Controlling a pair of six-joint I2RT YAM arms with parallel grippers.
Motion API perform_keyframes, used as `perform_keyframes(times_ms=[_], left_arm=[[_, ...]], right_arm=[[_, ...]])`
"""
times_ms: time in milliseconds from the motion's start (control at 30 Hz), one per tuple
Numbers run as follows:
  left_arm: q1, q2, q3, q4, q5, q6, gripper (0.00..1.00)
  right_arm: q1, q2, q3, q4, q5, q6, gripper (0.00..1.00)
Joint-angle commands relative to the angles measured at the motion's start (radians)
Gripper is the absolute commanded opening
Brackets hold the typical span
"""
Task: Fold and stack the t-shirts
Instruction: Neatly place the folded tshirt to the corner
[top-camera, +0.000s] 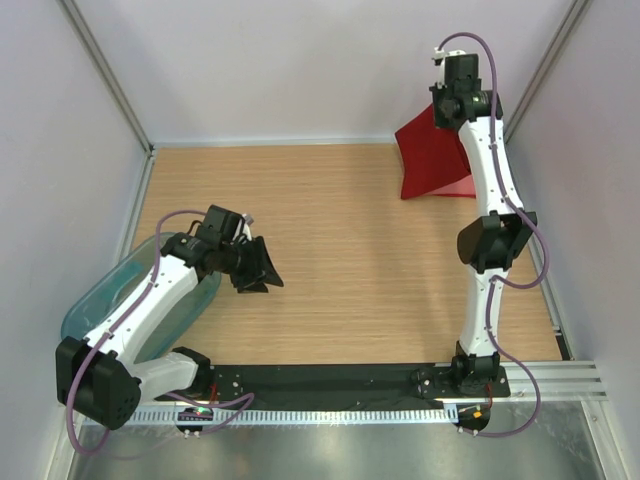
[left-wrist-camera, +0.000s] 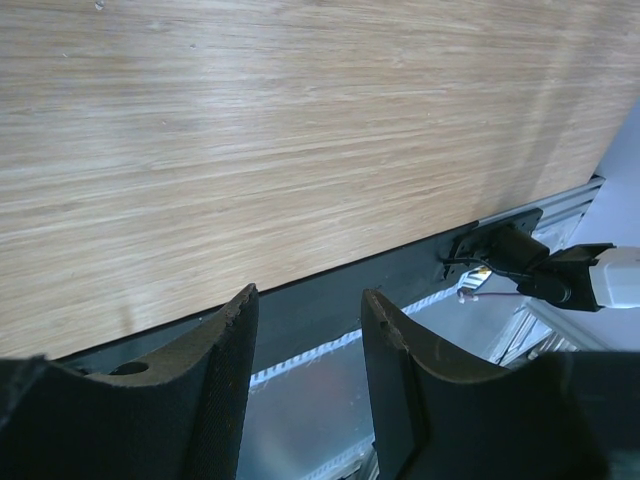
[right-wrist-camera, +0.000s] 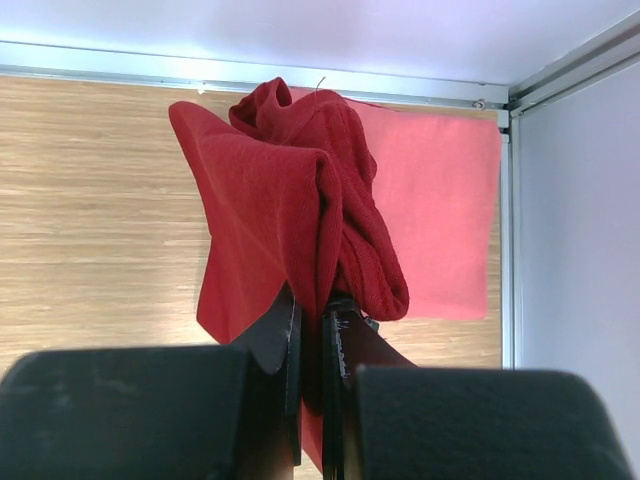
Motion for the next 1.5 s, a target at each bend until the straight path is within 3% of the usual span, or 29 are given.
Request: perform_keyframes(times_ms=[0,800,1233,1467], left_arm=[[-0.009,-0.008,0.017,0.032,0.034,-0.011,0.47],[-0.041,0.03,0.037,0.028,0.044,-0.002,0.47],[-0.043,0.026,0.035,0.048,0.052,-0.011,0.47],[-0.043,0.024,0.034,0.052,0.054,-0.011,0.47]], right_arm=[[-0.011,-0.118,0.032,0.039,0.027,-0.009,0.01],[-0.109,0.0,0.001,0.099,-0.086,0.034,0.01],[0.072,-0.223,-0.072,0.093,-0.086,0.107,0.01],[0.066,-0.179,-0.077,0.108,-0.074,0.1,0.01]])
